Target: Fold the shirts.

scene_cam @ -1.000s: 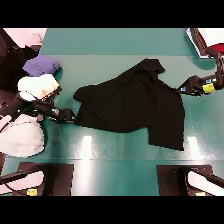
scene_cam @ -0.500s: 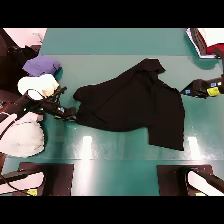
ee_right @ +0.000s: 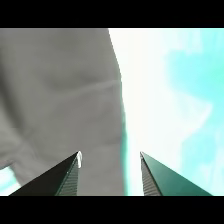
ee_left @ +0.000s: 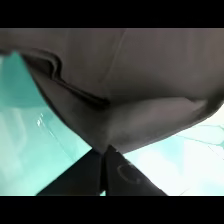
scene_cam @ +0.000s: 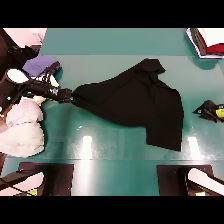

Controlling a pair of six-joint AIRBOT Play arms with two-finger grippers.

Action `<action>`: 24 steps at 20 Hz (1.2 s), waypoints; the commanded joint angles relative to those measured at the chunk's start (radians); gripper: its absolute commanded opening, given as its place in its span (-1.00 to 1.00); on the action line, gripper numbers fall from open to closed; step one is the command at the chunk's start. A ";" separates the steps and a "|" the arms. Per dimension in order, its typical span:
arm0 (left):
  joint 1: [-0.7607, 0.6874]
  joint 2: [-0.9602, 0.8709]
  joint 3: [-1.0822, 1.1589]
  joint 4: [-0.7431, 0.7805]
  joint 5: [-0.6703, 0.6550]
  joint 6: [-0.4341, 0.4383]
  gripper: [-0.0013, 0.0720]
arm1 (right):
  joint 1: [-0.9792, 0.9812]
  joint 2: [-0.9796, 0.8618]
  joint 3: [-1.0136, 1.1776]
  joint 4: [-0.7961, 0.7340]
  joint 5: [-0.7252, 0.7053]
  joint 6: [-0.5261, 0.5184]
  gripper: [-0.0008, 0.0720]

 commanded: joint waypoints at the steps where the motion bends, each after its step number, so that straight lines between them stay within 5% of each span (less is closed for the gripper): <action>1: 0.000 0.011 0.030 0.005 0.002 -0.002 -0.90 | -0.034 -0.124 -0.024 0.087 -0.057 -0.056 0.25; 9: 0.000 0.011 0.030 0.005 0.023 -0.005 -0.90 | 0.116 -0.260 -0.023 0.111 -0.156 -0.058 0.10; 11: 0.000 0.011 0.030 0.005 0.019 -0.012 -0.90 | 0.142 -0.257 -0.021 0.111 -0.158 -0.058 -0.58; 13: 0.000 0.012 0.031 0.005 0.007 -0.074 -0.90 | 0.153 -0.232 -0.021 0.113 -0.147 -0.058 -0.93; 20: 0.048 0.158 0.347 0.021 0.148 -0.127 -0.90 | 0.161 0.055 0.290 0.193 -0.180 -0.055 -0.94; 24: 0.048 0.241 0.731 0.023 0.275 -0.124 -0.90 | 0.161 0.211 0.602 0.320 -0.388 -0.055 -0.94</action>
